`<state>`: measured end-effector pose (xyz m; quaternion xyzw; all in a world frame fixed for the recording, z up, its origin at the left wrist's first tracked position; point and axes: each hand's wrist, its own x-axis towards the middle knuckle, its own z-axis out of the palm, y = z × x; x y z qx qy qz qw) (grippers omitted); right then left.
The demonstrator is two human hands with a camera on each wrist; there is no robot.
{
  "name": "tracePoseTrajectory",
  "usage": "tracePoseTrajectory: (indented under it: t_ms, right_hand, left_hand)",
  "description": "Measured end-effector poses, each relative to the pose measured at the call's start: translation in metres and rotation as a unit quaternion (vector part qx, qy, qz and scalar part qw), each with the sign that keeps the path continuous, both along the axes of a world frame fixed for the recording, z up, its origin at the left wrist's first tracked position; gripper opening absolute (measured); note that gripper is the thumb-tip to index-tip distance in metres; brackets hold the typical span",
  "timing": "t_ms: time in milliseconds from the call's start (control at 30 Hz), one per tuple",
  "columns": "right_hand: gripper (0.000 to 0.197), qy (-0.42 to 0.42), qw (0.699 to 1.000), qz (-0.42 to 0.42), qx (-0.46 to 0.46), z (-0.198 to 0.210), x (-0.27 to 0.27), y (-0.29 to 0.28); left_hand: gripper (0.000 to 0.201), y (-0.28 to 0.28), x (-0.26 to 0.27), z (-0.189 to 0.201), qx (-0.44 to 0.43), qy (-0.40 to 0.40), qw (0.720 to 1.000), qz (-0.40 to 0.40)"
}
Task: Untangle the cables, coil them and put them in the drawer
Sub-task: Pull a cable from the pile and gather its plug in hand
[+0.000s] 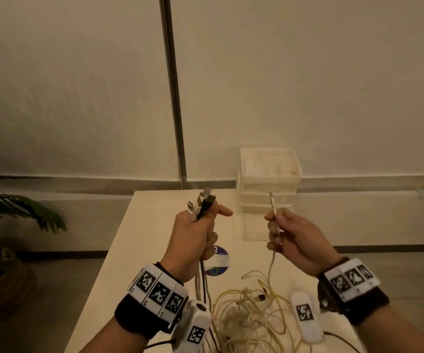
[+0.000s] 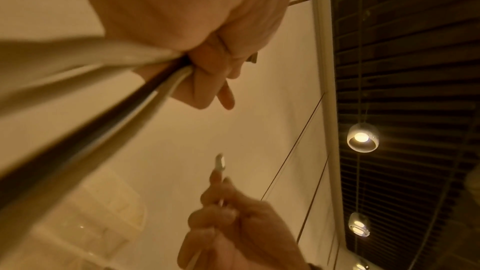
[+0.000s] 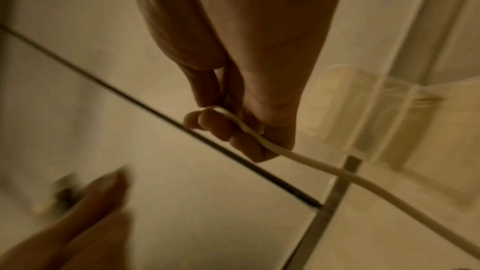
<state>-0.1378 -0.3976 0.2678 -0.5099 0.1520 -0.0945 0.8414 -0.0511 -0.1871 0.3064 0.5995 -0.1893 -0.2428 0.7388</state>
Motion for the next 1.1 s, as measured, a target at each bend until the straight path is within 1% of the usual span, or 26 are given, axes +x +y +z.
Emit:
tracePoseTrajectory:
  t_ms: [33, 67, 133, 167, 200, 300, 367, 433, 500, 600, 700, 767, 867, 933, 967, 1033, 1100]
  right_hand:
    - [0.02, -0.012, 0.999, 0.002, -0.035, 0.01, -0.009, 0.019]
    - [0.019, -0.022, 0.996, -0.007, -0.09, 0.017, -0.017, 0.04]
    - [0.015, -0.038, 0.978, -0.043, -0.201, 0.029, -0.029, 0.079]
    - [0.014, -0.046, 0.97, -0.063, -0.232, 0.033, -0.033, 0.094]
    - [0.014, -0.052, 0.964, -0.082, -0.246, 0.036, -0.036, 0.106]
    - [0.014, -0.063, 0.961, -0.124, -0.239, 0.045, -0.045, 0.131]
    - [0.014, -0.068, 0.962, -0.133, -0.227, 0.051, -0.049, 0.14]
    - [0.014, -0.076, 0.962, -0.131, -0.227, 0.056, -0.052, 0.148]
    - [0.017, -0.081, 0.957, -0.131, -0.246, 0.058, -0.052, 0.155]
    - [0.028, -0.083, 0.944, -0.149, -0.284, 0.057, -0.051, 0.163]
    - [0.028, -0.095, 0.935, -0.144, -0.309, 0.057, -0.051, 0.168]
    - [0.028, -0.103, 0.926, -0.143, -0.333, 0.058, -0.052, 0.17]
    - [0.026, -0.129, 0.891, -0.153, -0.408, 0.057, -0.057, 0.172]
    - [0.028, -0.135, 0.865, -0.163, -0.455, 0.049, -0.062, 0.17]
    - [0.027, -0.132, 0.857, -0.162, -0.471, 0.043, -0.064, 0.167]
    - [0.023, -0.119, 0.862, -0.131, -0.476, 0.032, -0.065, 0.159]
    - [0.02, -0.1, 0.872, -0.061, -0.475, 0.023, -0.064, 0.149]
  left_hand:
    - [0.03, -0.004, -0.004, 0.003, -0.001, 0.007, 1.0, -0.007]
    - [0.028, -0.006, -0.008, 0.005, -0.003, 0.013, 1.0, -0.016]
    - [0.027, -0.008, -0.019, 0.009, -0.017, 0.026, 0.999, -0.041]
    - [0.026, -0.007, -0.024, 0.011, -0.025, 0.031, 0.998, -0.055]
    - [0.025, -0.005, -0.028, 0.013, -0.032, 0.036, 0.997, -0.066]
    - [0.027, 0.008, -0.035, 0.015, -0.06, 0.069, 0.992, -0.091]
    - [0.036, 0.017, -0.037, 0.013, -0.08, 0.077, 0.988, -0.105]
    - [0.039, 0.024, -0.041, 0.011, -0.076, 0.024, 0.99, -0.118]
    - [0.038, 0.029, -0.048, 0.011, -0.076, -0.023, 0.989, -0.122]
    - [0.033, 0.033, -0.053, 0.014, -0.045, -0.038, 0.994, -0.094]
    - [0.028, 0.037, -0.056, 0.019, -0.026, -0.039, 0.996, -0.077]
    - [0.03, 0.04, -0.057, 0.022, -0.025, -0.061, 0.995, -0.069]
    - [0.032, 0.044, -0.056, 0.03, -0.02, -0.094, 0.995, -0.036]
    - [0.035, 0.048, -0.048, 0.038, -0.023, -0.087, 0.996, 0.005]
    - [0.037, 0.05, -0.043, 0.042, -0.034, -0.08, 0.996, 0.025]
    - [0.04, 0.055, -0.034, 0.053, -0.058, -0.074, 0.993, 0.065]
    - [0.044, 0.06, -0.026, 0.062, -0.069, -0.09, 0.988, 0.102]
